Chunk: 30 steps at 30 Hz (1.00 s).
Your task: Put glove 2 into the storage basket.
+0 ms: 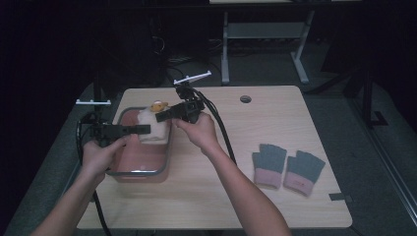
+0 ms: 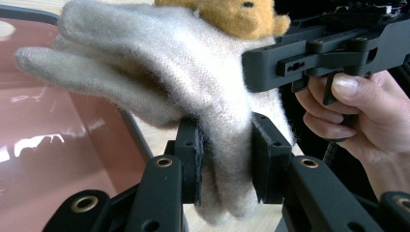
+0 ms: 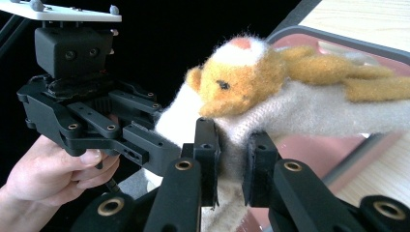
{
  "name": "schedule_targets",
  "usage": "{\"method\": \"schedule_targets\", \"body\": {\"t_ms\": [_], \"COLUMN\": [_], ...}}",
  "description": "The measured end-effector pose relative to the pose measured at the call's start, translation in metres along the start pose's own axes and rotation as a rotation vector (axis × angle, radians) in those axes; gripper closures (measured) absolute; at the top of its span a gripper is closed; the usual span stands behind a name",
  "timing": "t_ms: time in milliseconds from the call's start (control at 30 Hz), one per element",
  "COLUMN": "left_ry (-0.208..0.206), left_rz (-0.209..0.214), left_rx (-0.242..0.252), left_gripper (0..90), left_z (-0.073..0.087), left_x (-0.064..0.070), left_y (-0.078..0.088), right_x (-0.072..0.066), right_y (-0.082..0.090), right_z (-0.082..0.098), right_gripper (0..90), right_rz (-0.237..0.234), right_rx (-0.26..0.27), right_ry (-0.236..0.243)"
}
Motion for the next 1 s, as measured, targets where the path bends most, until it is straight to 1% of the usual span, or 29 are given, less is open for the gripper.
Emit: {"method": "schedule_targets", "body": {"t_ms": [100, 133, 167, 267, 333, 500, 533, 700, 800, 833, 900, 933, 1000], "left_ry": [0.007, 0.018, 0.022, 0.03, 0.038, 0.05, 0.052, 0.068, 0.085, 0.091, 0.106, 0.116, 0.124], "left_rz": [-0.005, -0.007, -0.01, -0.018, -0.022, -0.035, -0.037, -0.048, -0.056, -0.057, -0.061, -0.068, -0.07], "left_rx": [-0.005, -0.004, -0.006, -0.01, -0.01, -0.018, -0.02, -0.027, -0.033, -0.035, -0.04, -0.047, -0.047], "left_gripper": [68.6, 68.6, 68.6, 68.6, 68.6, 68.6, 68.6, 68.6, 68.6, 68.6, 68.6, 68.6, 68.6], "left_z": [0.002, 0.003, 0.004, 0.007, 0.009, 0.015, 0.016, 0.022, 0.026, 0.028, 0.032, 0.037, 0.039], "left_x": [-0.004, -0.006, -0.007, -0.013, -0.017, -0.025, -0.027, -0.036, -0.042, -0.045, -0.049, -0.054, -0.056], "left_y": [0.005, 0.006, 0.008, 0.011, 0.012, 0.016, 0.016, 0.017, 0.016, 0.016, 0.015, 0.013, 0.012], "right_x": [-0.003, -0.003, -0.003, -0.003, -0.002, 0.0, 0.0, 0.005, 0.01, 0.01, 0.014, 0.018, 0.02], "right_y": [-0.007, -0.012, -0.012, -0.022, -0.025, -0.037, -0.038, -0.049, -0.059, -0.059, -0.065, -0.071, -0.073], "right_z": [-0.002, -0.002, -0.002, -0.001, -0.001, 0.001, 0.001, 0.003, 0.006, 0.006, 0.008, 0.01, 0.011], "right_gripper": [79.1, 79.1, 79.1, 79.1, 79.1, 79.1, 79.1, 79.0, 79.0, 79.0, 79.0, 79.0, 79.0], "right_rz": [-0.006, -0.008, -0.008, -0.018, -0.02, -0.032, -0.032, -0.036, -0.038, -0.038, -0.044, -0.048, -0.047], "right_rx": [-0.007, -0.017, -0.017, -0.031, -0.032, -0.048, -0.053, -0.069, -0.081, -0.081, -0.085, -0.091, -0.092], "right_ry": [0.005, 0.007, 0.007, -0.004, -0.003, -0.024, -0.021, -0.036, -0.054, -0.054, -0.069, -0.08, -0.085]}}
Point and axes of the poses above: each handheld gripper's, and its own axes: y roughly backward along the jaws, z roughly out of its underside, x roughly to its right, the point moved 10 cm from there along -y, roughly forward along the jaws, and after that the axes turned 9 degrees about -y, right-handed, at the moved point
